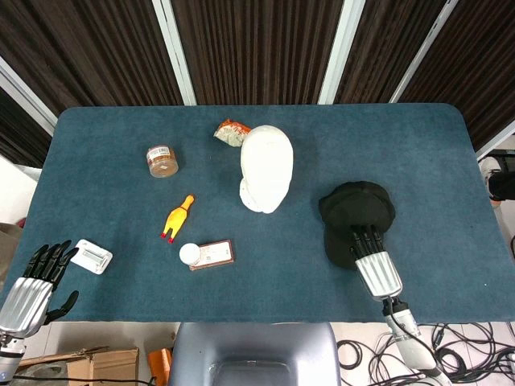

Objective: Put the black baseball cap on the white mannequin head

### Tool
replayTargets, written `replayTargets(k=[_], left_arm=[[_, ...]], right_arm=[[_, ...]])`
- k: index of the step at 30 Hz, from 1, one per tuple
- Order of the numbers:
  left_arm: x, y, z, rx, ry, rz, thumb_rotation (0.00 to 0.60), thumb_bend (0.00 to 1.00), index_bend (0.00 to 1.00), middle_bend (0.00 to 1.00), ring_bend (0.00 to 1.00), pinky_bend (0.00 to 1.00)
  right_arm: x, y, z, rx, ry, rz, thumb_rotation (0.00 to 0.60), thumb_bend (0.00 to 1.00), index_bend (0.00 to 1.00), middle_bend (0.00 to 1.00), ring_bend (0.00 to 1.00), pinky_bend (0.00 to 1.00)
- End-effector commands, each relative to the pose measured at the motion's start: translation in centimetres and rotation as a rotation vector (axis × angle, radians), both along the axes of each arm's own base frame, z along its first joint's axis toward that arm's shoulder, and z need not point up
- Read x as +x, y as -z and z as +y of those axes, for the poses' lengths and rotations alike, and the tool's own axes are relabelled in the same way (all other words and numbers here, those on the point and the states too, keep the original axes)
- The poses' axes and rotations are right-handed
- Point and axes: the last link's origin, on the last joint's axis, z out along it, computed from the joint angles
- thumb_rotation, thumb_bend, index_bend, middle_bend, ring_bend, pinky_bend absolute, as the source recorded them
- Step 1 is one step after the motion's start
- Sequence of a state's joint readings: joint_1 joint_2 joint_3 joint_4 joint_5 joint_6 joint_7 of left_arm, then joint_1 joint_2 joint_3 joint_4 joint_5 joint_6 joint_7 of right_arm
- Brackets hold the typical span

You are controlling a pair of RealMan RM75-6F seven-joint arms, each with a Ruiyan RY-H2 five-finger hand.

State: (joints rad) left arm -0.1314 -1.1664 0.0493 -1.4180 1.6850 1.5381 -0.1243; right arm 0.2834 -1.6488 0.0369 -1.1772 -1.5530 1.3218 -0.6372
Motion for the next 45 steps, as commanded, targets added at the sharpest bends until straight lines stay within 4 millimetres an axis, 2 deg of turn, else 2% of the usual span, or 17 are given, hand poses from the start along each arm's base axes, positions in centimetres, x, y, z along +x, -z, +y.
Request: replayTargets(k=[1,13,22,30,34,37,39,43,45], left_arm=[[0.0,0.0,-0.1,0.002,0.001,-0.001,0.600,0.39,0.00,0.00,0.00,0.00],[0.0,-0.3,-0.3,0.012,0.002,-0.005,0.600,0.39,0.00,0.00,0.00,0.00],[0.0,-0.5,-0.6,0.019,0.012,-0.004,0.600,0.39,0.00,0.00,0.00,0.00],[0.0,-0.6,-0.8,0.025,0.012,-0.005,0.600,0.39,0.00,0.00,0.00,0.00],[0.0,-0.6,-0.9,0.026,0.011,-0.003,0.600,0.39,0.00,0.00,0.00,0.00],[0.0,-0.6,-0.9,0.029,0.008,-0.003,0.600,0.39,0.00,0.00,0.00,0.00],[-0.1,-0.6,-0.9,0.030,0.005,-0.002,0.600,0.39,0.00,0.00,0.00,0.00],[-0.1,-0.6,-0.9,0.032,0.003,-0.002,0.600,0.39,0.00,0.00,0.00,0.00],[-0.1,-0.6,-0.9,0.033,0.003,-0.003,0.600,0.39,0.00,0.00,0.00,0.00]], right_arm=[[0.0,0.1,0.0,0.004,0.001,0.001,0.600,0.04,0.37,0.00,0.00,0.00],[0.2,2.0,-1.1,-0.006,-0.014,0.014,0.600,0.05,0.42,0.01,0.00,0.00],[0.1,2.7,-2.6,-0.089,-0.049,0.017,0.600,0.14,0.48,0.05,0.00,0.00],[0.4,1.0,-4.1,-0.177,-0.065,-0.043,0.600,0.23,0.49,0.07,0.00,0.00],[0.7,0.2,-5.2,-0.205,-0.058,-0.066,0.600,0.34,0.50,0.08,0.00,0.00],[0.9,-0.2,-6.2,-0.231,-0.046,-0.078,0.600,0.41,0.51,0.13,0.00,0.01],[1.1,-0.4,-6.7,-0.240,-0.046,-0.079,0.600,0.43,0.53,0.18,0.05,0.09],[1.2,-0.5,-7.2,-0.245,-0.056,-0.090,0.600,0.44,0.60,0.38,0.32,0.46],[1.2,-0.6,-7.4,-0.248,-0.055,-0.107,0.600,0.44,0.64,0.46,0.43,0.60]])
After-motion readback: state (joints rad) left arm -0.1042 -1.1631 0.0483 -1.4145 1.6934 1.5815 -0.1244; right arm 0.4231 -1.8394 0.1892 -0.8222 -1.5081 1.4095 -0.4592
